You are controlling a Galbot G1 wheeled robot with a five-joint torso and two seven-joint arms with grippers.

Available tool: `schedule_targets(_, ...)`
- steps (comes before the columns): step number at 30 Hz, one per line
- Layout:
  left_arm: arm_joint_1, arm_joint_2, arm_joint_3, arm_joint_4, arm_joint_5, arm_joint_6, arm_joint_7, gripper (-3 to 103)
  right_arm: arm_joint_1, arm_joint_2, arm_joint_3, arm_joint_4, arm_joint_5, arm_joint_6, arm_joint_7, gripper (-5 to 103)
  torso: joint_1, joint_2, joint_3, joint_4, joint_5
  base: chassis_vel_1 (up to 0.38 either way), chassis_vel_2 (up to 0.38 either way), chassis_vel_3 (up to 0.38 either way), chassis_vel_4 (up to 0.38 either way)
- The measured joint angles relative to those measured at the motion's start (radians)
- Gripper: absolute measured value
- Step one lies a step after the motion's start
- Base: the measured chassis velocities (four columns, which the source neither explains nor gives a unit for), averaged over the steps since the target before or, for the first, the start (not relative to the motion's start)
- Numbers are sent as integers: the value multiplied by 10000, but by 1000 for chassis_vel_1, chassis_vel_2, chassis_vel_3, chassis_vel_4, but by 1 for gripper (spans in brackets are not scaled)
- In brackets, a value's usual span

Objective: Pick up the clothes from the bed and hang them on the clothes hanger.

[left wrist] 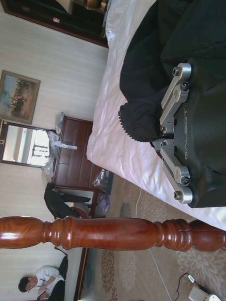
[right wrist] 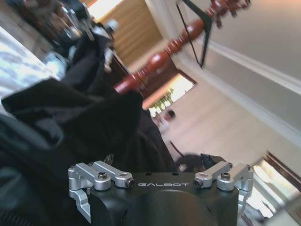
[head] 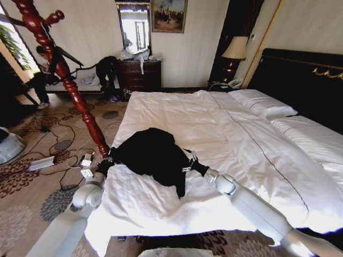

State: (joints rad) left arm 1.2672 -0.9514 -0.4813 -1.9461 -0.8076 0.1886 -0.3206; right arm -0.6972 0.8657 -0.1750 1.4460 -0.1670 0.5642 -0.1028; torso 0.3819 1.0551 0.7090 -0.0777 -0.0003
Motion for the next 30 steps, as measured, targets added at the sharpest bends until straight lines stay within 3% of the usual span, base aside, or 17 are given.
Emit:
schedule_targets(5,49,-17,-107,-153,-88,27,-52,0,920,424,-716,-411,170,644,-1062,100,0,0,0,-4,2,0,0,0,0)
schedule_targets(6,113,-65,-178,-200,-112,39,-68,0,1301,666,-1020,-610,8,935,-1917,100,0,0,0,-2,2,0,0,0,0)
schedule_targets(8,135,-82,-200,-207,-113,44,-74,0,1403,749,-1077,-685,-67,1030,-2294,100,0,0,0,-2,2,0,0,0,0)
schedule_targets(11,257,-168,-314,-243,-112,52,-83,0,1935,1250,-1148,-1211,-340,1463,-4531,100,0,0,0,-2,1,0,0,0,0)
schedule_targets(12,286,-170,-340,-250,-111,52,-84,0,2033,1357,-1131,-1315,-342,1497,-4862,103,0,0,0,-2,2,0,0,0,0)
schedule_targets(13,286,-170,-340,-250,-111,52,-84,0,2033,1357,-1131,-1315,-342,1497,-4862,103,0,0,0,-2,2,0,0,0,0)
schedule_targets(16,350,-105,-453,-267,-117,53,-87,0,2461,1685,-1159,-1630,-82,1519,-5345,89,-2,0,-1,-2,1,0,0,0,0)
schedule_targets(18,351,-76,-486,-267,-131,53,-89,0,2579,1758,-1180,-1701,18,1510,-5344,89,-2,0,-1,-1,2,0,0,0,0)
schedule_targets(22,351,51,-523,-281,-236,56,-108,0,2939,1957,-1110,-1920,69,1464,-5282,66,-1,0,-1,0,2,0,0,0,0)
schedule_targets(24,349,59,-523,-283,-239,57,-108,0,2968,1958,-1086,-1933,86,1459,-5285,66,-1,0,-1,0,2,0,0,0,0)
schedule_targets(25,336,74,-518,-287,-245,57,-110,0,3009,1930,-1035,-1938,220,1444,-5295,56,-1,0,-1,-2,2,0,0,0,0)
schedule_targets(28,319,81,-495,-289,-246,57,-117,0,3014,1823,-1025,-1880,610,1412,-5298,51,-1,0,0,-2,3,0,0,0,0)
schedule_targets(30,274,102,-456,-269,-244,57,-118,0,2962,1679,-1095,-1759,1238,1392,-5250,40,-2,1,-1,-4,3,0,0,0,0)
